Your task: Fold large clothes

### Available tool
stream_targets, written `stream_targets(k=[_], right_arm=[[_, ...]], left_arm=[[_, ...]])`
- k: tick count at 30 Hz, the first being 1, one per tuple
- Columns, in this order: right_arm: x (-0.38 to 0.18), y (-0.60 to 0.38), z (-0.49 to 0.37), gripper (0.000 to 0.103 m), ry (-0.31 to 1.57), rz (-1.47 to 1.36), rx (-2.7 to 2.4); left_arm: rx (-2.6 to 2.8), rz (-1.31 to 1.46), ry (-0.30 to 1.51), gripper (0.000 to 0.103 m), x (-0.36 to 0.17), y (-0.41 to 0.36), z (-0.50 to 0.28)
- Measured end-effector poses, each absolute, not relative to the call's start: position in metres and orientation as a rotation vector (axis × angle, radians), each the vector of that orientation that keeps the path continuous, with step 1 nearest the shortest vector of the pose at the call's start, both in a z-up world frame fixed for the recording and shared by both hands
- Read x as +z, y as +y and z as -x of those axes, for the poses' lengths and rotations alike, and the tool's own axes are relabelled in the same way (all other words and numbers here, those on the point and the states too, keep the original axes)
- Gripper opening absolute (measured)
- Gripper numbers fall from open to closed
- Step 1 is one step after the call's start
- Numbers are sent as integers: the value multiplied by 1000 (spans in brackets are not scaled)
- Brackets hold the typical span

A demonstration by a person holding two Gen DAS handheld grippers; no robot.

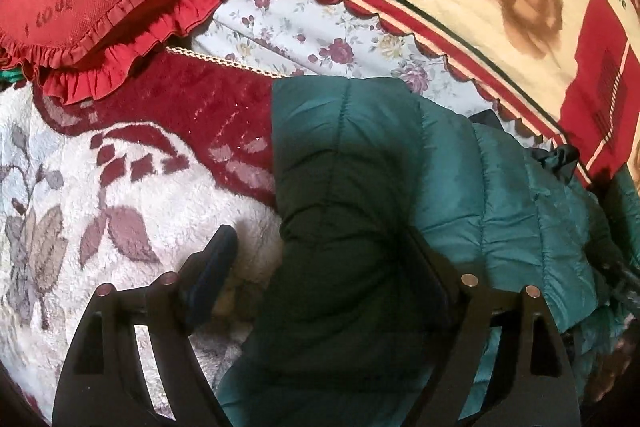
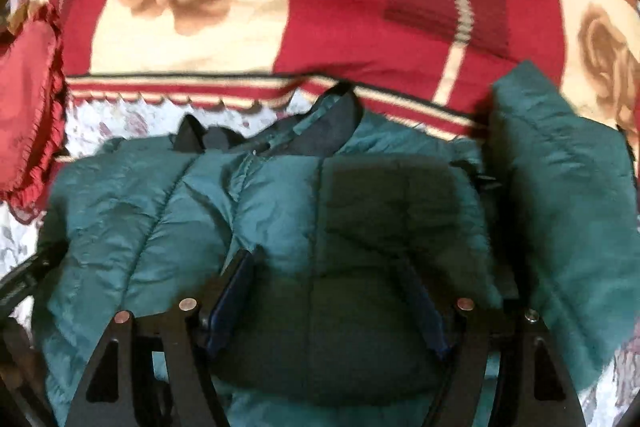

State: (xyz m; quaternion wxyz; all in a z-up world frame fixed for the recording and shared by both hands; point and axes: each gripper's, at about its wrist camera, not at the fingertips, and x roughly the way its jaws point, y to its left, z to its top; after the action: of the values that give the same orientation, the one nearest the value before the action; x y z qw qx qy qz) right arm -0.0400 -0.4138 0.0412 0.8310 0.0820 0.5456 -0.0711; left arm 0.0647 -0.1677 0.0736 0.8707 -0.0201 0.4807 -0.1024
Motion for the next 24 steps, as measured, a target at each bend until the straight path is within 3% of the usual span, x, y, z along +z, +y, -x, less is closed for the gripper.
stream_targets(k=[4, 10, 24], right_arm=[[53, -426, 57, 72, 1129, -147, -179], [22, -437, 59, 72, 1211, -135, -202], [62, -442, 77, 72, 1151, -184, -193]], left_arm=[[-209, 34, 997, 84, 79, -168, -63], [-200, 9, 984, 84, 83, -170, -59], [-257, 9, 912, 84, 123, -180, -25]])
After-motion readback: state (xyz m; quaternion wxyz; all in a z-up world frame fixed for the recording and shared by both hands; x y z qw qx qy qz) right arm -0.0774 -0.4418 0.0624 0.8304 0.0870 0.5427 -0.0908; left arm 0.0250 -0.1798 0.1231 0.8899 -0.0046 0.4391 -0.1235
